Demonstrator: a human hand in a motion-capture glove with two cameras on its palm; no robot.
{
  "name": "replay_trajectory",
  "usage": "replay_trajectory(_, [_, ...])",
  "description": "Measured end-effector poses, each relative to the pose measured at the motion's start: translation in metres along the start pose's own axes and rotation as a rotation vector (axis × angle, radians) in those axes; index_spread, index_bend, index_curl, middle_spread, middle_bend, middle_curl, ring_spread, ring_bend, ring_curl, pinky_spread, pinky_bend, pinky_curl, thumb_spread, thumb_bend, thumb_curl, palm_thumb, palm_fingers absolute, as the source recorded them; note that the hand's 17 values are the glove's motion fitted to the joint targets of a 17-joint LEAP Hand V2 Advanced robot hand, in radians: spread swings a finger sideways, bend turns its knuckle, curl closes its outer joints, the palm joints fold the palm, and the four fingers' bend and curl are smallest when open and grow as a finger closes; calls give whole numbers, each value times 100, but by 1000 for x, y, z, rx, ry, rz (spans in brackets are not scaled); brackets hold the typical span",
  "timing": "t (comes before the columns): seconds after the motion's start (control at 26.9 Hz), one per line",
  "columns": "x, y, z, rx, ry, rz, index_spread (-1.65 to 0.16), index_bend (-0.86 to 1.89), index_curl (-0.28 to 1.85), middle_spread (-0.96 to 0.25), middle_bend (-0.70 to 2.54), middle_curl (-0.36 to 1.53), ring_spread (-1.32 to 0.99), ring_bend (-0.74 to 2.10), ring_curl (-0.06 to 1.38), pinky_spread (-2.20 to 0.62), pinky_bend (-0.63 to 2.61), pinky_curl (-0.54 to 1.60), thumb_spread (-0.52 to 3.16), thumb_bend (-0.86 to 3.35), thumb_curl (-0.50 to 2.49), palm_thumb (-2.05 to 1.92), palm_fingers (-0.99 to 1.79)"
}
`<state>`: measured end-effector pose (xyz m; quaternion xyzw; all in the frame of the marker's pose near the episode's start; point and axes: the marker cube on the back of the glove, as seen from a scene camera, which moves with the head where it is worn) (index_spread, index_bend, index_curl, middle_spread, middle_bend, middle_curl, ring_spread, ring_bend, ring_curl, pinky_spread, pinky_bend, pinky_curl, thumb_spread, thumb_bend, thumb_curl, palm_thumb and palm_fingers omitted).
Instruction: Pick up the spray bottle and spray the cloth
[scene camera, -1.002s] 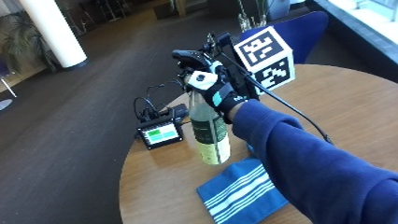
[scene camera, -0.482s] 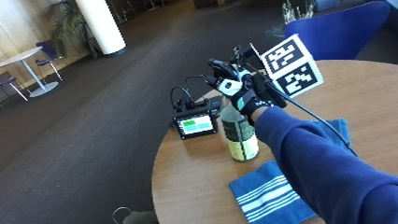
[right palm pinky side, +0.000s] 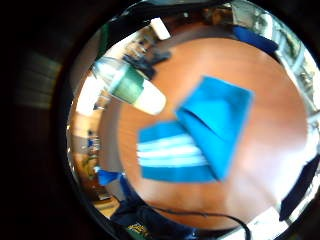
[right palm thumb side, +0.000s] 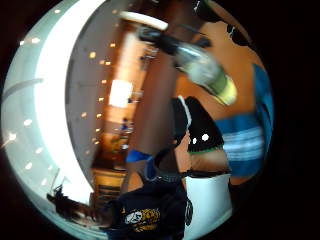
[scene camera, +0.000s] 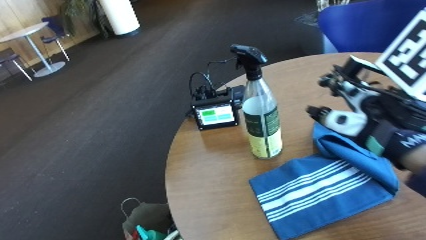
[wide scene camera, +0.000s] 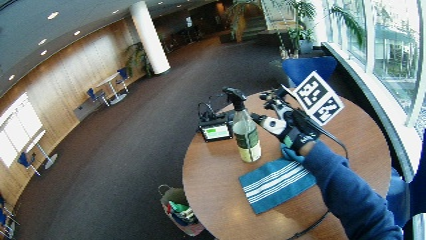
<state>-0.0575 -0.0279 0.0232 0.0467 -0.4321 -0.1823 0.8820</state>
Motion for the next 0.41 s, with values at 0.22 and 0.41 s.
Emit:
replay_trajectory(0.22, [84,122,-47,-120,477,364,-38,24,31,-1,30,36,-1,23,30,22,26,32,116,-3,44,66,26])
replay_trajectory(0.41, [152,178,-36,-223,553,609,-39,18,31,6,20,33,6,10,24,24,42,37,118,-9,37,46,3])
